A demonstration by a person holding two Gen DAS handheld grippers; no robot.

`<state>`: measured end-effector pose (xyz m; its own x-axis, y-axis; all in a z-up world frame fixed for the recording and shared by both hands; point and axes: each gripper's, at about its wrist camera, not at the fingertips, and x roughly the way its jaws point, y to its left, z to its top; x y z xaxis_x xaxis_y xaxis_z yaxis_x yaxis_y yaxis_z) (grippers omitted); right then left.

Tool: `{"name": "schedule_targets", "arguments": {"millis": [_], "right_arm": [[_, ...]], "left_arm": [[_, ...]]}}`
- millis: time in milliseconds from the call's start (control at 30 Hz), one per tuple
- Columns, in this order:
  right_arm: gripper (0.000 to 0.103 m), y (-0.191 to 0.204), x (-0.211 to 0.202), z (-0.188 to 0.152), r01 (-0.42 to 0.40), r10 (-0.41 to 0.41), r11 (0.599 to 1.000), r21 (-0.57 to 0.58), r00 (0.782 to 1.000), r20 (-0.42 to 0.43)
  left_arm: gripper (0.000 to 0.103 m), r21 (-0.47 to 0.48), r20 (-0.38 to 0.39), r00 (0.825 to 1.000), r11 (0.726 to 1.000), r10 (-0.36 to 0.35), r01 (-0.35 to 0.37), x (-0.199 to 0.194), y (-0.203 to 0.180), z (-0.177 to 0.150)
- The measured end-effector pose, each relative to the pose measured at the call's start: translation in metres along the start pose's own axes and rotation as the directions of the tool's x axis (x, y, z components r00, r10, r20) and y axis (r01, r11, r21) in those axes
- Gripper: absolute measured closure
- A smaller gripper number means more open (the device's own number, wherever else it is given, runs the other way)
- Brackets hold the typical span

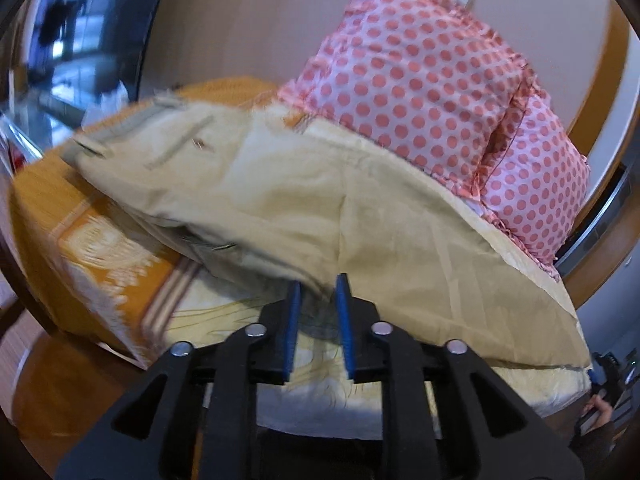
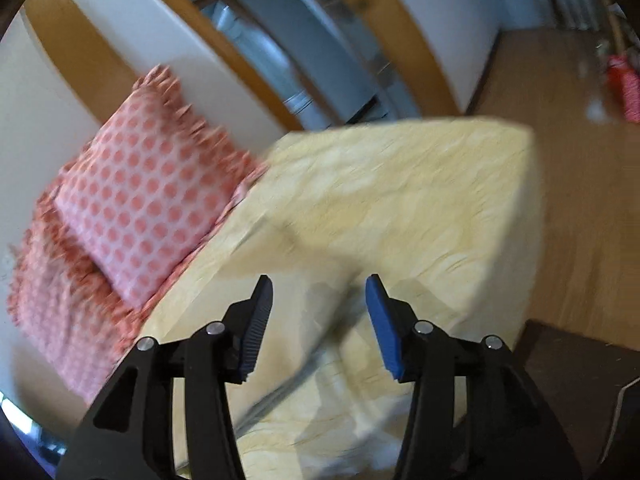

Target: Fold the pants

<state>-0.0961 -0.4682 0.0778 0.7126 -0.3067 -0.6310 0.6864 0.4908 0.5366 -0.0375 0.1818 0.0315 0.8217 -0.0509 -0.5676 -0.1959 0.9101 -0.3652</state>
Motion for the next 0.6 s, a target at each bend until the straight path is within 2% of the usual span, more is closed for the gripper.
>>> {"name": "schedule_targets", "arguments": {"millis": [33,67,100,133,167,200,267,300,333,367,467,500,567,600], "right_arm": [[0.062,-0.003,0.002,0.001,0.006,-0.006,1.000,0.010,1.000,-0.007],[0.064,-0.007,0.006,0.001,0.014,-0.013,1.000,0.026,0.999,-0.030],[0.069,-0.010,0.011,-0.001,0.010,-0.008,0.999,0.040,0.999,-0.051],[0.070,-0.010,0.012,-0.003,0.005,-0.003,0.999,0.038,0.999,-0.046],[0.073,-0.008,0.011,-0.005,0.008,-0.007,1.000,0.021,0.999,-0.034],[0.078,-0.003,0.016,-0.007,-0.016,0.016,1.000,0.003,0.998,-0.054],[0.078,0.003,0.019,-0.014,-0.031,0.030,0.999,-0.014,0.997,-0.069],[0.081,0.008,0.020,-0.017,-0.020,0.018,0.999,-0.041,0.998,-0.058],[0.092,0.012,0.022,-0.018,-0.013,0.009,0.998,-0.062,0.999,-0.052],[0.096,0.013,0.026,-0.019,-0.023,0.019,0.997,-0.073,0.998,-0.057],[0.098,0.025,0.021,-0.017,-0.049,0.048,0.994,-0.097,0.999,-0.021],[0.098,0.040,0.015,-0.015,-0.083,0.084,0.989,-0.126,0.996,0.005],[0.098,0.077,0.005,-0.014,-0.177,0.183,0.967,-0.185,0.983,0.014],[0.098,0.110,-0.001,-0.018,-0.270,0.275,0.936,-0.227,0.961,-0.008]], "left_arm": [[0.081,0.009,0.034,0.999,0.999,0.031,-0.032,-0.007,-0.001,0.001],[0.073,0.022,0.086,0.994,0.997,0.069,-0.071,-0.016,-0.001,0.002],[0.055,0.021,0.132,0.987,0.995,0.096,-0.100,-0.024,-0.001,0.004],[0.043,0.015,0.168,0.980,0.994,0.107,-0.111,-0.029,-0.002,0.007],[0.025,0.013,0.198,0.974,0.994,0.107,-0.112,-0.032,-0.002,0.009],[0.024,0.014,0.221,0.969,0.993,0.114,-0.120,-0.033,-0.001,0.012],[0.024,0.033,0.213,0.970,0.991,0.117,-0.127,-0.023,-0.001,0.017],[0.024,0.034,0.193,0.973,0.990,0.126,-0.135,-0.014,0.002,0.020],[0.024,0.032,0.176,0.976,0.990,0.132,-0.140,-0.007,0.004,0.021],[0.024,0.027,0.152,0.979,0.990,0.133,-0.138,0.002,0.008,0.021],[0.024,0.000,0.089,0.986,0.990,0.139,-0.139,0.023,0.020,0.017],[0.023,-0.010,0.066,0.988,0.990,0.139,-0.139,0.030,0.024,0.015],[0.021,-0.005,0.068,0.988,0.990,0.140,-0.140,0.033,0.026,0.009],[0.019,0.003,0.071,0.987,0.990,0.143,-0.143,0.033,0.026,0.007]]}}
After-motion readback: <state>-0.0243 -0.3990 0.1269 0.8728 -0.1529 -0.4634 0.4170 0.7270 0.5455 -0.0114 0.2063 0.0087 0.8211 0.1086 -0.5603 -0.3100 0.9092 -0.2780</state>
